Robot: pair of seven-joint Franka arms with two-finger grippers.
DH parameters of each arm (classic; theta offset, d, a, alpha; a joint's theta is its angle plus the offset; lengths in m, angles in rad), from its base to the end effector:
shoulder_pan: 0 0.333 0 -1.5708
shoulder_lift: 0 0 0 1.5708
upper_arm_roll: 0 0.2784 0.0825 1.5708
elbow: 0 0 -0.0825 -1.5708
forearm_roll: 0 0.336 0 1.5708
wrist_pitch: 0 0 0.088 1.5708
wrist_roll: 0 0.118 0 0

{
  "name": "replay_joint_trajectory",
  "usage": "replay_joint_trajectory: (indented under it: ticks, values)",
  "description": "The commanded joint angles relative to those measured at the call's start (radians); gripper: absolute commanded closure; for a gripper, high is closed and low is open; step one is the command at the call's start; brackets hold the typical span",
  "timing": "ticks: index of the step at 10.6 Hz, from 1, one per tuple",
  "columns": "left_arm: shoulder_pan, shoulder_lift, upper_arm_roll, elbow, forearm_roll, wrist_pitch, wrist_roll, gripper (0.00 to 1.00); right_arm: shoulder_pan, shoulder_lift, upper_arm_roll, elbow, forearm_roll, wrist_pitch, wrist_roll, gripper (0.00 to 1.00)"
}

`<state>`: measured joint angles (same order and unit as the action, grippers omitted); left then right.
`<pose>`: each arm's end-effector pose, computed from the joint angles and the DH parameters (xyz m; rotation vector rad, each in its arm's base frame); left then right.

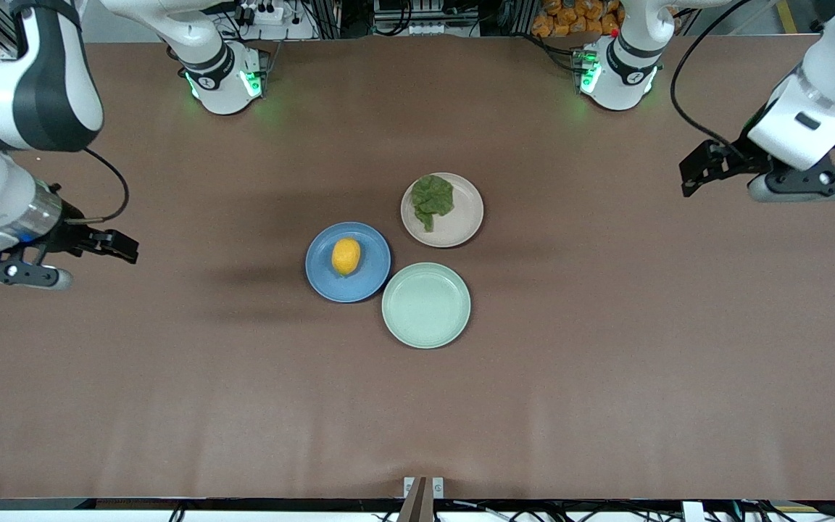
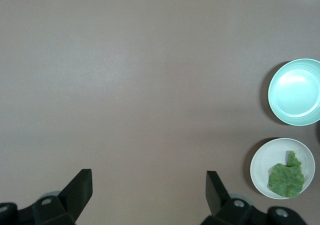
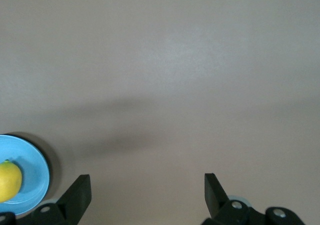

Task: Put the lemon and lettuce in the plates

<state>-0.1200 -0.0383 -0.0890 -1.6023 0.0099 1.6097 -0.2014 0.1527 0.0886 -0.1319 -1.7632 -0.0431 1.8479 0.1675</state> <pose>0.4897 -0.1036 0.5852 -3.1369 0.0122 -0.0742 0.5399 0.0093 0.4713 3.0815 -0.2073 0.0028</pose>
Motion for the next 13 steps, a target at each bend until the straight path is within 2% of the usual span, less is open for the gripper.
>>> replay_joint_trajectory:
  ticks: [1, 5, 10, 13]
  values:
    - [0.002, 0.000, 0.000, 0.063, -0.033, -0.072, 0.020, 0.00, -0.002, -0.023, -0.006, 0.092, -0.003, -0.096, -0.029, 0.00]
    - [0.005, -0.002, 0.002, 0.084, -0.051, -0.119, 0.020, 0.00, -0.004, -0.018, -0.015, 0.250, -0.030, -0.214, -0.097, 0.00]
    - [0.005, -0.002, 0.025, 0.099, -0.044, -0.117, 0.102, 0.00, -0.002, -0.038, -0.012, 0.321, -0.035, -0.277, -0.092, 0.00]
    - [0.005, 0.006, 0.023, 0.111, -0.042, -0.117, 0.099, 0.00, -0.004, -0.052, -0.014, 0.315, -0.035, -0.308, -0.092, 0.00]
